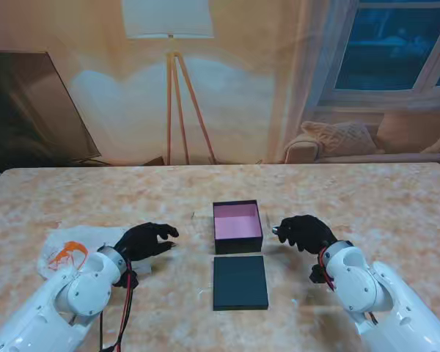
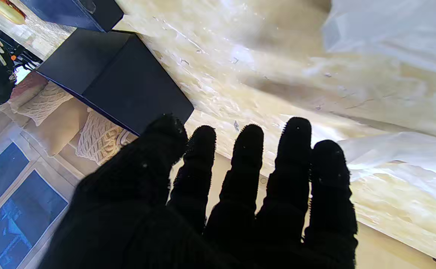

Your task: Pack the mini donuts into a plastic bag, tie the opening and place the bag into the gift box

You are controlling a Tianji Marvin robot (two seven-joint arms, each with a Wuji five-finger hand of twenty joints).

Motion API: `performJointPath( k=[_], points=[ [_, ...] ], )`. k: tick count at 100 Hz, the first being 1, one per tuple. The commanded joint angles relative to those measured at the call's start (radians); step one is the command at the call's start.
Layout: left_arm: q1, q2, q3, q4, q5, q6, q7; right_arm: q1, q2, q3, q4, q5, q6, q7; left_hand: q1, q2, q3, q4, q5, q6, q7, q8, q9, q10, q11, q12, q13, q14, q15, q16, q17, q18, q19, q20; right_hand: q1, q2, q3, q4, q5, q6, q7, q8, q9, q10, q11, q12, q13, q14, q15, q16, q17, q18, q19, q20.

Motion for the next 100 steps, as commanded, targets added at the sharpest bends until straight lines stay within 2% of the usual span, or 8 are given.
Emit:
performJointPath(
  k=[1, 100],
  points=[
    [0.005, -0.001, -0.001, -0.009, 0.001, 0.0, -0.015, -0.011, -0.004, -0.003, -0.004, -0.003, -0.002, 0.014, 0.001, 0.007, 0.001, 0.002, 0.017, 0.0, -0.001, 0.012, -0.003, 0.006, -0.004, 0.004, -0.014, 0.016, -0.002, 0.019, -0.01, 0.014, -0.003, 0.024, 0.044, -0.011, -0.003, -0.014, -0.006, -0.024, 0.001, -0.011, -0.02, 0.009, -0.006, -0.005, -0.003, -0.003, 0.001, -0.017, -0.01, 0.011, 0.0, 0.009],
    [-0.004, 0.0, 0.003, -0.005, 0.011, -0.003, -0.019, 0.009, -0.003, -0.009, 0.016, 0.005, 0.003, 0.023, 0.006, 0.005, -0.004, -0.001, 0.022, 0.003, 0.0, 0.023, -0.003, 0.007, -0.004, 0.005, -0.014, 0.016, -0.004, 0.018, -0.012, 0.013, -0.005, 0.022, 0.044, -0.01, -0.003, -0.014, -0.005, -0.023, 0.002, -0.011, -0.019, 0.011, -0.006, -0.005, -0.004, -0.002, 0.002, -0.016, -0.009, 0.013, 0.001, 0.009]
  ],
)
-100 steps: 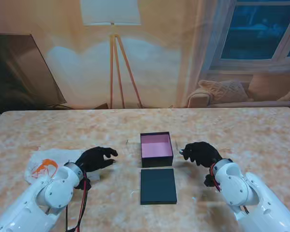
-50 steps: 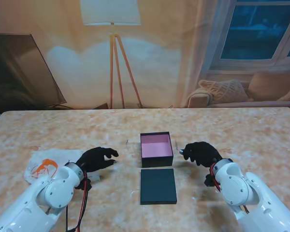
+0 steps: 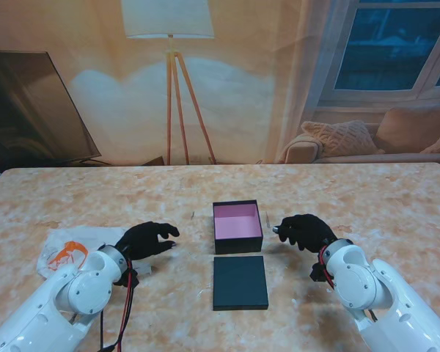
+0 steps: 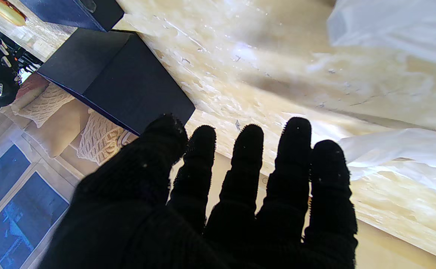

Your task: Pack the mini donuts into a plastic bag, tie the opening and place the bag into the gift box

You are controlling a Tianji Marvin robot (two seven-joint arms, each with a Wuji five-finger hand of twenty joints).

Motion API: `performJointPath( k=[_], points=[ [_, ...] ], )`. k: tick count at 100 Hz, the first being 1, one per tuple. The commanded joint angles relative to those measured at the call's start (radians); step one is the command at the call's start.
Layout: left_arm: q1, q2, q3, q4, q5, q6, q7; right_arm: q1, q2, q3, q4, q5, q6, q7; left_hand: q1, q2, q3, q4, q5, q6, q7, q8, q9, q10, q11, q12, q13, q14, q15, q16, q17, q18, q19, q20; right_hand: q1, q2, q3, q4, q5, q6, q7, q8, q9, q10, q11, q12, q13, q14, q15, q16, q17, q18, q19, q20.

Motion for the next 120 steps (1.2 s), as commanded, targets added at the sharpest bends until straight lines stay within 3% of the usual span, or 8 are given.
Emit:
performJointPath(
  k=[1, 49, 72, 77, 83, 95, 120],
  points=[
    [0.004, 0.0, -0.002, -0.005, 0.007, -0.004, -0.016, -0.008, -0.004, -0.004, -0.003, -0.001, 0.001, 0.016, 0.005, 0.006, -0.005, -0.002, 0.02, 0.002, 0.0, 0.01, -0.004, 0.006, -0.004, 0.005, -0.015, 0.016, -0.004, 0.018, -0.012, 0.013, -0.006, 0.022, 0.044, -0.01, -0.003, -0.015, -0.005, -0.023, 0.002, -0.011, -0.02, 0.011, -0.006, -0.005, -0.004, -0.002, 0.002, -0.016, -0.009, 0.013, 0.001, 0.009],
    [0.053, 0.001, -0.039, -0.057, 0.049, -0.048, 0.007, -0.012, -0.004, 0.0, -0.007, -0.005, 0.011, 0.013, 0.015, -0.004, -0.006, -0.007, 0.027, 0.004, 0.006, 0.019, -0.027, 0.014, -0.017, 0.001, -0.058, 0.014, -0.034, 0.003, -0.033, 0.007, -0.033, 0.009, 0.044, -0.01, -0.003, -0.015, -0.005, -0.024, 0.001, -0.011, -0.02, 0.011, -0.006, -0.005, -0.003, -0.001, 0.002, -0.016, -0.009, 0.014, 0.002, 0.01],
    [0.068, 0.008, -0.088, -0.082, 0.113, -0.085, 0.007, -0.01, -0.005, -0.001, -0.006, -0.013, 0.015, 0.006, 0.023, -0.022, 0.008, -0.007, 0.028, 0.011, 0.004, 0.027, -0.068, 0.021, -0.018, 0.015, -0.1, 0.016, -0.018, 0.027, -0.054, -0.012, -0.048, 0.006, 0.045, -0.011, -0.003, -0.014, -0.004, -0.025, 0.002, -0.01, -0.018, 0.01, -0.004, -0.005, -0.003, -0.002, 0.003, -0.016, -0.01, 0.013, 0.002, 0.01],
    [0.07, 0.01, -0.099, -0.085, 0.135, -0.094, 0.011, -0.007, -0.005, -0.003, -0.004, -0.013, 0.018, 0.007, 0.007, -0.025, 0.037, 0.004, 0.027, 0.017, -0.008, 0.015, -0.086, 0.022, -0.017, 0.027, -0.117, 0.014, -0.005, 0.05, -0.062, -0.02, -0.048, 0.011, 0.044, -0.01, -0.003, -0.014, -0.003, -0.023, 0.002, -0.01, -0.019, 0.011, -0.005, -0.005, -0.002, -0.002, 0.003, -0.016, -0.01, 0.013, 0.002, 0.01],
    [0.069, 0.011, -0.11, -0.084, 0.171, -0.105, 0.027, -0.004, -0.005, -0.006, -0.001, -0.012, 0.021, 0.01, -0.014, -0.033, 0.077, 0.017, 0.027, 0.04, -0.023, -0.013, -0.103, 0.022, -0.006, 0.05, -0.127, 0.013, 0.019, 0.086, -0.065, -0.028, -0.042, 0.022, 0.045, -0.01, -0.003, -0.014, -0.004, -0.024, 0.002, -0.01, -0.019, 0.011, -0.005, -0.005, -0.002, -0.001, 0.003, -0.016, -0.01, 0.012, 0.002, 0.01],
    [0.059, 0.013, -0.123, -0.071, 0.225, -0.118, 0.057, -0.001, -0.005, -0.009, 0.001, -0.013, 0.023, 0.01, -0.039, -0.07, 0.127, 0.014, 0.003, 0.111, -0.078, -0.055, -0.147, 0.031, -0.008, 0.075, -0.155, 0.01, 0.039, 0.129, -0.079, -0.042, -0.042, 0.033, 0.044, -0.01, -0.003, -0.014, -0.003, -0.024, 0.002, -0.01, -0.019, 0.01, -0.005, -0.005, -0.003, -0.001, 0.003, -0.016, -0.009, 0.012, 0.003, 0.01],
    [0.023, 0.018, -0.112, -0.008, 0.323, -0.114, 0.115, 0.001, -0.004, -0.011, 0.004, -0.019, 0.019, 0.007, -0.103, -0.115, 0.173, 0.007, -0.038, 0.191, -0.151, -0.074, -0.221, 0.062, -0.042, 0.083, -0.221, 0.013, -0.002, 0.126, -0.121, -0.047, -0.085, 0.032, 0.045, -0.01, -0.003, -0.014, -0.003, -0.025, 0.002, -0.01, -0.019, 0.01, -0.005, -0.005, -0.002, -0.003, 0.003, -0.016, -0.009, 0.012, 0.003, 0.01]
  ],
)
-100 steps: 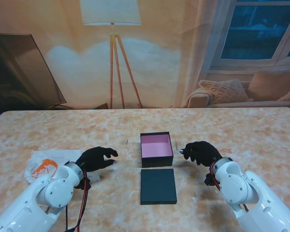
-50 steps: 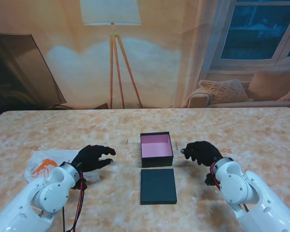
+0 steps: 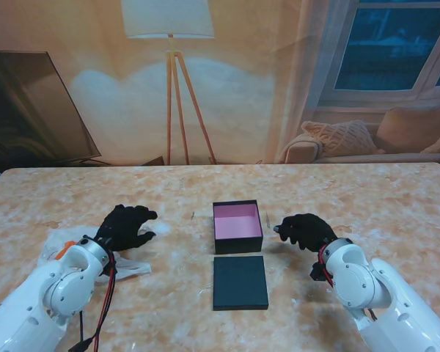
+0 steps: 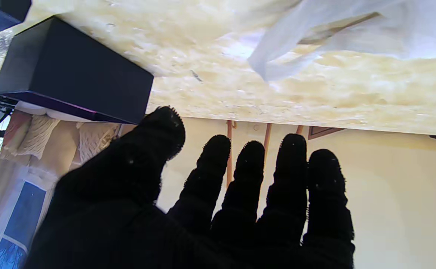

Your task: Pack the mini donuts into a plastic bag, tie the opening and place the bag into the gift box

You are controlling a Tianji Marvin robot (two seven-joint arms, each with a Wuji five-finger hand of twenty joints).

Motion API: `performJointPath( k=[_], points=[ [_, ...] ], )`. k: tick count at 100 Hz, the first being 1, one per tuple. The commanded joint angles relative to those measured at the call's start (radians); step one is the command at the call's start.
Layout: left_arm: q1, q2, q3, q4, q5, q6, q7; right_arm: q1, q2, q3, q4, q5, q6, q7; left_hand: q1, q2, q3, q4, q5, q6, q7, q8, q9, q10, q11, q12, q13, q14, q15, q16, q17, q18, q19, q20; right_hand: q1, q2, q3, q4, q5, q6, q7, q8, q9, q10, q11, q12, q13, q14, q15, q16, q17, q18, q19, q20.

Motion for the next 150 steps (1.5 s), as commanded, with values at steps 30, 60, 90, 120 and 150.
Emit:
performJointPath(
  k=[30, 60, 90, 120, 150],
  points=[
    [-0.048, 0.019, 0.006, 0.059, 0.014, 0.008, -0.083, -0.002, -0.004, -0.009, 0.003, -0.002, 0.002, 0.016, -0.078, -0.078, 0.077, -0.004, -0.088, 0.044, -0.101, -0.054, -0.097, 0.023, -0.112, -0.074, -0.081, -0.01, -0.152, -0.118, -0.046, -0.018, -0.104, -0.005, 0.044, -0.009, -0.003, -0.014, -0.002, -0.023, 0.003, -0.009, -0.018, 0.01, -0.005, -0.005, -0.003, -0.001, 0.003, -0.016, -0.009, 0.014, 0.002, 0.01],
    [-0.07, 0.027, 0.022, 0.092, 0.049, 0.012, -0.099, 0.002, -0.004, -0.014, 0.004, 0.0, 0.005, 0.02, -0.102, -0.124, 0.125, -0.013, -0.068, 0.01, -0.034, 0.001, -0.092, 0.014, -0.089, -0.051, -0.067, -0.021, -0.15, -0.125, -0.036, -0.034, -0.132, -0.016, 0.045, -0.011, -0.003, -0.014, -0.003, -0.024, 0.002, -0.009, -0.018, 0.01, -0.004, -0.005, -0.002, -0.001, 0.003, -0.016, -0.009, 0.013, 0.002, 0.01],
    [-0.096, 0.028, 0.057, 0.121, 0.056, 0.055, -0.099, 0.004, -0.004, -0.016, 0.007, 0.001, 0.003, 0.021, -0.125, -0.127, 0.14, -0.021, 0.038, 0.02, 0.042, 0.097, -0.083, 0.027, -0.084, -0.045, -0.068, -0.004, -0.136, -0.111, -0.034, -0.023, -0.134, -0.018, 0.045, -0.011, -0.003, -0.014, -0.004, -0.025, 0.002, -0.01, -0.017, 0.011, -0.004, -0.005, -0.002, -0.002, 0.003, -0.016, -0.009, 0.014, 0.002, 0.01],
    [-0.11, 0.027, 0.087, 0.137, 0.067, 0.095, -0.092, 0.005, -0.004, -0.017, 0.007, 0.003, 0.004, 0.022, -0.153, -0.103, 0.097, -0.023, 0.142, 0.027, 0.063, 0.13, -0.075, 0.038, -0.094, -0.048, -0.074, 0.011, -0.138, -0.113, -0.038, -0.019, -0.145, -0.029, 0.046, -0.011, -0.002, -0.014, -0.004, -0.024, 0.003, -0.01, -0.018, 0.01, -0.004, -0.005, -0.003, -0.002, 0.003, -0.016, -0.009, 0.014, 0.002, 0.01],
    [-0.124, 0.021, 0.132, 0.148, 0.035, 0.159, -0.094, 0.005, -0.004, -0.017, 0.006, 0.003, 0.003, 0.023, -0.176, -0.1, 0.07, -0.023, 0.153, 0.029, 0.008, 0.076, -0.085, 0.05, -0.13, -0.068, -0.102, 0.024, -0.168, -0.136, -0.062, -0.006, -0.174, -0.047, 0.047, -0.016, -0.002, -0.014, -0.004, -0.025, 0.004, -0.011, -0.018, 0.009, -0.003, -0.005, -0.002, -0.003, 0.003, -0.016, -0.009, 0.013, 0.002, 0.01]
  ],
)
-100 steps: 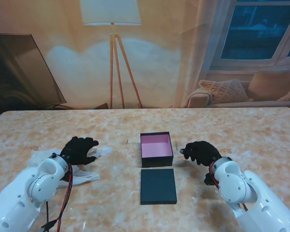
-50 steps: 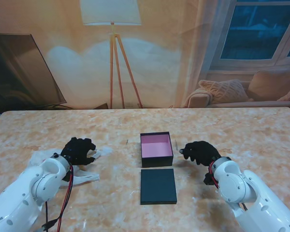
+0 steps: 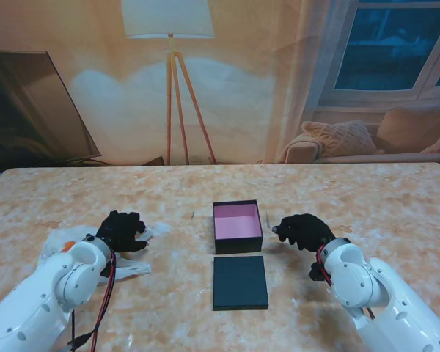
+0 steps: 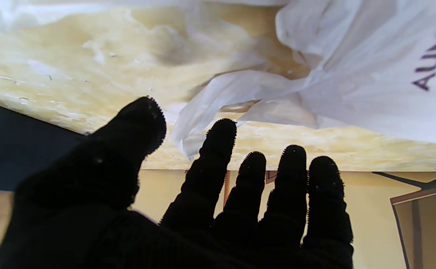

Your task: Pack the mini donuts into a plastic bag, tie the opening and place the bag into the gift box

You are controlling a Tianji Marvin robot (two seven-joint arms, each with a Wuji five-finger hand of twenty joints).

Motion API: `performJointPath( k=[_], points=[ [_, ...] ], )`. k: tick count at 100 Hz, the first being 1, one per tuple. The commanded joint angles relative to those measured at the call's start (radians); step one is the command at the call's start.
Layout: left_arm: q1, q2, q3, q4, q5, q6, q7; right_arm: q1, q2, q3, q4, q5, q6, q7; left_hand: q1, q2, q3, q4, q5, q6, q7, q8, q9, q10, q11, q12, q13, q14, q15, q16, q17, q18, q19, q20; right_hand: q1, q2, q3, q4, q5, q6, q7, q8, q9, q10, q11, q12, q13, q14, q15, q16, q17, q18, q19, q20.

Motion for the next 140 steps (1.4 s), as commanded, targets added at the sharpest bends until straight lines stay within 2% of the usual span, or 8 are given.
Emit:
performJointPath(
  k=[1, 36, 54, 78, 85, 92, 122, 140],
  points=[
    [-0.006, -0.01, 0.014, 0.004, -0.01, 0.016, -0.013, -0.007, -0.004, -0.003, -0.002, 0.0, 0.0, 0.016, -0.041, 0.006, -0.016, -0.015, -0.002, 0.019, -0.034, -0.016, -0.023, 0.027, -0.019, -0.011, -0.035, 0.025, -0.021, -0.016, -0.02, 0.009, -0.018, -0.022, 0.047, -0.016, -0.002, -0.014, -0.005, -0.026, 0.004, -0.011, -0.018, 0.009, -0.003, -0.005, -0.002, -0.002, 0.003, -0.016, -0.009, 0.013, 0.002, 0.01],
    [-0.037, -0.025, 0.087, 0.036, -0.045, 0.106, 0.042, -0.007, -0.004, -0.004, -0.002, 0.001, -0.001, 0.016, -0.056, -0.099, 0.123, -0.03, -0.017, -0.016, -0.014, -0.03, -0.052, 0.03, -0.027, -0.009, -0.075, 0.019, -0.041, -0.037, -0.048, 0.007, -0.056, -0.036, 0.048, -0.018, -0.002, -0.014, -0.003, -0.024, 0.006, -0.012, -0.017, 0.009, -0.002, -0.005, 0.001, -0.003, 0.004, -0.016, -0.008, 0.014, 0.002, 0.01],
    [-0.052, -0.03, 0.124, 0.055, -0.055, 0.155, 0.053, -0.008, -0.004, -0.004, -0.003, 0.0, -0.001, 0.014, -0.062, -0.165, 0.203, -0.048, -0.036, -0.078, 0.173, 0.132, -0.05, 0.03, -0.018, -0.009, -0.08, 0.019, -0.059, -0.067, -0.051, 0.008, -0.074, -0.056, 0.049, -0.02, -0.001, -0.014, -0.004, -0.026, 0.007, -0.013, -0.017, 0.009, -0.002, -0.005, 0.0, -0.004, 0.004, -0.017, -0.008, 0.012, 0.002, 0.009],
    [-0.082, -0.041, 0.172, 0.088, -0.083, 0.226, 0.082, -0.008, -0.004, -0.004, -0.004, 0.0, -0.002, 0.013, -0.042, -0.188, 0.237, -0.056, -0.092, -0.087, 0.457, 0.299, -0.013, 0.034, 0.018, 0.002, -0.041, 0.028, -0.024, -0.048, -0.028, 0.022, -0.025, -0.044, 0.049, -0.021, -0.001, -0.014, -0.005, -0.027, 0.009, -0.014, -0.016, 0.009, -0.002, -0.006, -0.001, -0.003, 0.004, -0.017, -0.008, 0.013, 0.002, 0.009],
    [-0.087, -0.044, 0.177, 0.096, -0.088, 0.23, 0.095, -0.008, -0.004, -0.004, -0.004, 0.0, -0.001, 0.013, 0.017, -0.202, 0.189, -0.13, -0.092, -0.093, 0.544, 0.335, 0.006, 0.028, 0.041, 0.011, -0.022, 0.028, -0.005, -0.035, -0.017, 0.024, -0.003, -0.039, 0.05, -0.02, 0.0, -0.014, -0.005, -0.026, 0.009, -0.014, -0.016, 0.01, -0.002, -0.006, 0.0, -0.004, 0.005, -0.016, -0.008, 0.012, 0.002, 0.009],
    [-0.09, -0.045, 0.178, 0.099, -0.091, 0.228, 0.098, -0.007, -0.004, -0.005, -0.003, 0.0, -0.001, 0.014, 0.085, -0.201, 0.124, -0.154, -0.09, -0.103, 0.612, 0.323, 0.028, 0.022, 0.068, 0.025, -0.002, 0.027, 0.01, -0.024, -0.008, 0.029, 0.013, -0.04, 0.049, -0.019, 0.0, -0.014, -0.004, -0.027, 0.009, -0.014, -0.017, 0.009, -0.002, -0.006, 0.0, -0.004, 0.005, -0.016, -0.008, 0.012, 0.002, 0.009],
    [-0.075, -0.042, 0.157, 0.083, -0.072, 0.199, 0.106, 0.001, -0.004, -0.01, 0.003, 0.004, -0.004, 0.019, 0.254, -0.137, 0.0, -0.112, -0.062, -0.12, 0.767, 0.229, 0.084, -0.006, 0.125, 0.034, 0.056, 0.024, 0.05, -0.008, 0.015, 0.032, 0.049, -0.048, 0.049, -0.016, -0.001, -0.015, -0.002, -0.026, 0.01, -0.015, -0.017, 0.007, -0.001, -0.006, 0.001, -0.003, 0.005, -0.016, -0.009, 0.013, 0.002, 0.009],
    [-0.051, -0.039, 0.12, 0.054, -0.069, 0.176, 0.093, -0.001, -0.004, -0.01, 0.0, 0.002, 0.002, 0.017, 0.288, -0.072, 0.001, -0.067, -0.141, -0.119, 0.806, 0.324, 0.184, -0.011, 0.162, 0.037, 0.15, 0.022, 0.094, 0.009, 0.056, 0.04, 0.072, -0.053, 0.049, -0.015, -0.001, -0.014, -0.001, -0.025, 0.01, -0.014, -0.015, 0.009, -0.001, -0.006, 0.001, -0.002, 0.006, -0.016, -0.008, 0.013, 0.002, 0.009]
  ],
)
